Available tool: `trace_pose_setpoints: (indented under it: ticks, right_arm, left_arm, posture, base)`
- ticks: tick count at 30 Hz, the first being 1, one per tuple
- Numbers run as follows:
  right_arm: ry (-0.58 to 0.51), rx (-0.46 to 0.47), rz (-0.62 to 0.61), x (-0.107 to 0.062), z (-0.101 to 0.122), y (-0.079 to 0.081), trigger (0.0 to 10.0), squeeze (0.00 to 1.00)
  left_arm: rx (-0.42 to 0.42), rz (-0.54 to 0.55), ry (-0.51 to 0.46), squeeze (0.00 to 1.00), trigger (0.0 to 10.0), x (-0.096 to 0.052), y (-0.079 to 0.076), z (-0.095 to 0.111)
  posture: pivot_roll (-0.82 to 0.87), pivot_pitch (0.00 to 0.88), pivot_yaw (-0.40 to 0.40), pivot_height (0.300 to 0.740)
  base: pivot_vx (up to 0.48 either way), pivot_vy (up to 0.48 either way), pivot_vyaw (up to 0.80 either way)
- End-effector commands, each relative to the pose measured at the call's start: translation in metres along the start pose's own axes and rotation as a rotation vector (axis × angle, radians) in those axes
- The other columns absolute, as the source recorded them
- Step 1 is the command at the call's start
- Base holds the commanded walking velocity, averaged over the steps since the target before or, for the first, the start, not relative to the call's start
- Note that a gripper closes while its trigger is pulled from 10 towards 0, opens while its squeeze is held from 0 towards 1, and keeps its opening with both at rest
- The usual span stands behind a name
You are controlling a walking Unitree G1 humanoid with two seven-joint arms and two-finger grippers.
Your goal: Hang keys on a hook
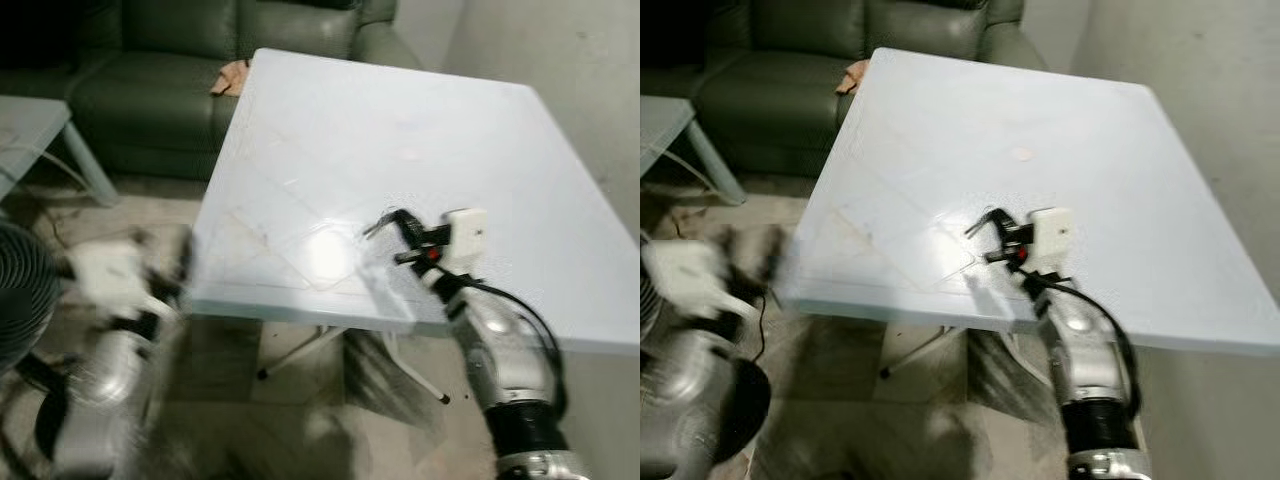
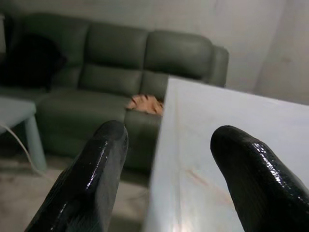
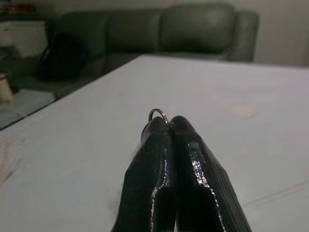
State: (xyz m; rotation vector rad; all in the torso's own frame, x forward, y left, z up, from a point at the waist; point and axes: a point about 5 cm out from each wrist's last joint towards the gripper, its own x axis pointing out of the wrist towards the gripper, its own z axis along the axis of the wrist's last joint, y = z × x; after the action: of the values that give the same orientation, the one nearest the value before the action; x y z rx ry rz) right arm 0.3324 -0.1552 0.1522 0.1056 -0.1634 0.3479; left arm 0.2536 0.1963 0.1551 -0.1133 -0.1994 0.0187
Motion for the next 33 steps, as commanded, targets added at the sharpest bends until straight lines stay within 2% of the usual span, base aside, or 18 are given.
trace_pose_setpoints:
  ticks: [1, 21, 33]
  right_arm:
    - [-0.032, 0.004, 0.031, 0.003, 0.006, 0.007, 10.0, 0.0]
    - [-0.01, 0.013, 0.037, -0.005, 0.003, 0.01, 10.0, 0.0]
    - [0.006, -0.017, -0.031, -0.013, -0.007, 0.001, 10.0, 0.0]
  left_arm:
    - [-0.017, -0.006, 0.053, 0.0, 10.0, -0.003, -0.003, -0.011]
    - [-0.007, 0.004, 0.063, 0.0, 10.0, -0.001, -0.001, -0.014]
    - [0.061, 0.058, 0.077, 0.0, 10.0, -0.002, 0.007, -0.025]
  posture:
    - [-0.03, 0.034, -0.075, 0.732]
    - [-0.04, 0.038, -0.075, 0.732]
    - [-0.04, 0.02, -0.065, 0.732]
  base:
    - [0.0, 0.0, 0.0]
    - [0.0, 0.0, 0.0]
    - [0.0, 0.0, 0.0]
